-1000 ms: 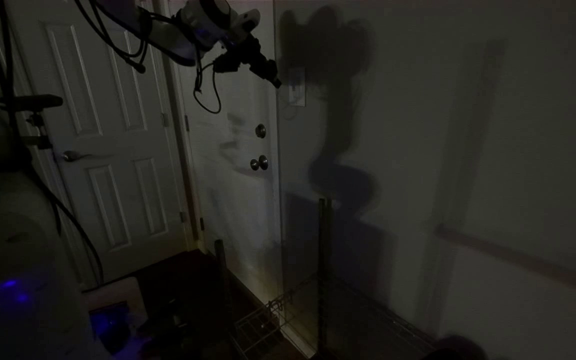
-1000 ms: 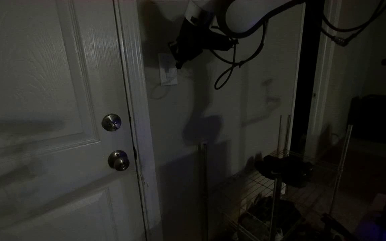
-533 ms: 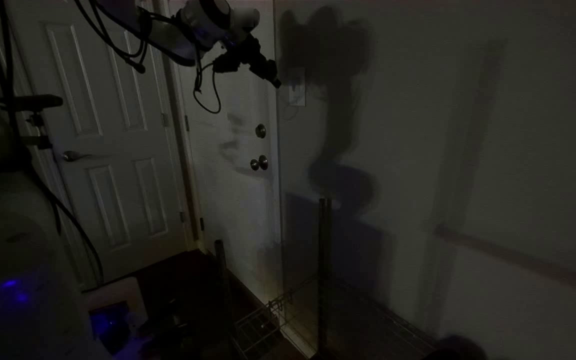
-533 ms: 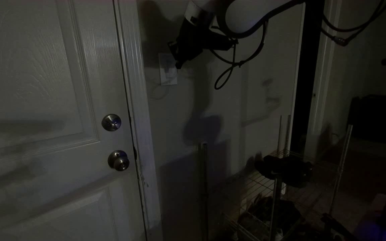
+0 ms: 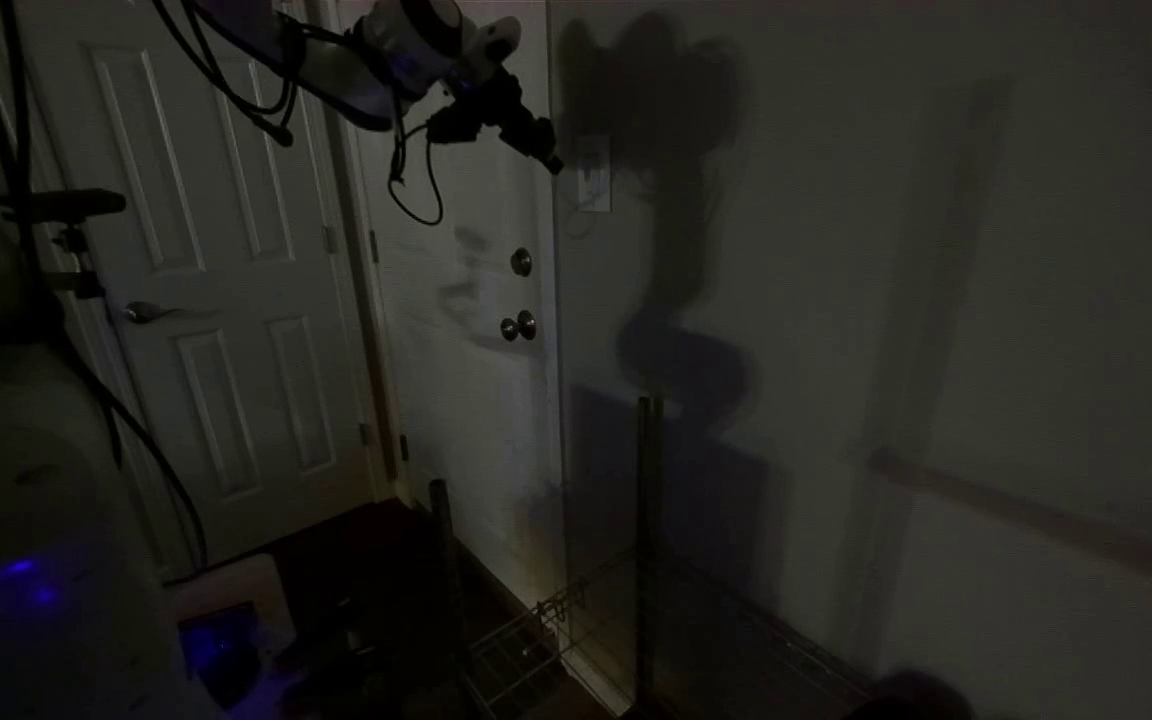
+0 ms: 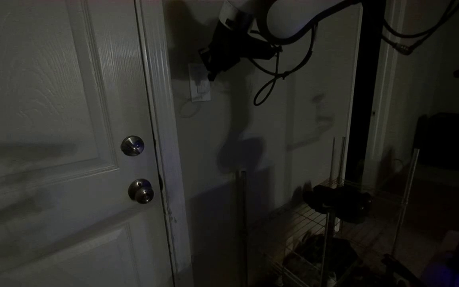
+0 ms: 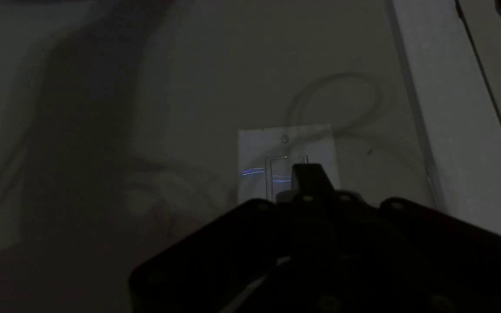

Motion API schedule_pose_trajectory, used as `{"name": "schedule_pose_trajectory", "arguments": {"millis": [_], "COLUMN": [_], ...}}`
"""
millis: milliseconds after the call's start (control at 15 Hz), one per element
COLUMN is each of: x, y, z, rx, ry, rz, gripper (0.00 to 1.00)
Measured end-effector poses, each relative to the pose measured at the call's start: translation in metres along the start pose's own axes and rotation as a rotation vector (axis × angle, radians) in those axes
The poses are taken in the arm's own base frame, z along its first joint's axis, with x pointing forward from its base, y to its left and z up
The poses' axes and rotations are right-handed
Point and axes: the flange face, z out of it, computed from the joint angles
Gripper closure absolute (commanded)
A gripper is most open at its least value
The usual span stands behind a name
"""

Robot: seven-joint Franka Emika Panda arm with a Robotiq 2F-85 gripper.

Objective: Flip the switch on the wall

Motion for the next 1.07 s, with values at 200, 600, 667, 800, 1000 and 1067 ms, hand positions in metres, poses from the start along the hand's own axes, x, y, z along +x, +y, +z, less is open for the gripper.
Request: {"name": "schedule_pose_trajectory", "arguments": {"millis": [200,600,667,800,1000,1067], "x": [0.020,0.039,0.042,0.048,0.053,0.055], "y": [-0.007,-0.024,-0.025,-0.024,-0.026,-0.025], "z": [0.005,0.040,0.044,0.047,0.042,0.040], "rx": [0.021,-0.022,-0.033,-0.053,-0.079,-0.085], "ry": [0.012,-0.068,-0.077,-0.085,-0.089,-0.088], "rz": [0.018,0.039,0.043,0.072,0.118,0.130], "gripper": [1.00,1.00,1.00,1.00,1.00,1.00]}}
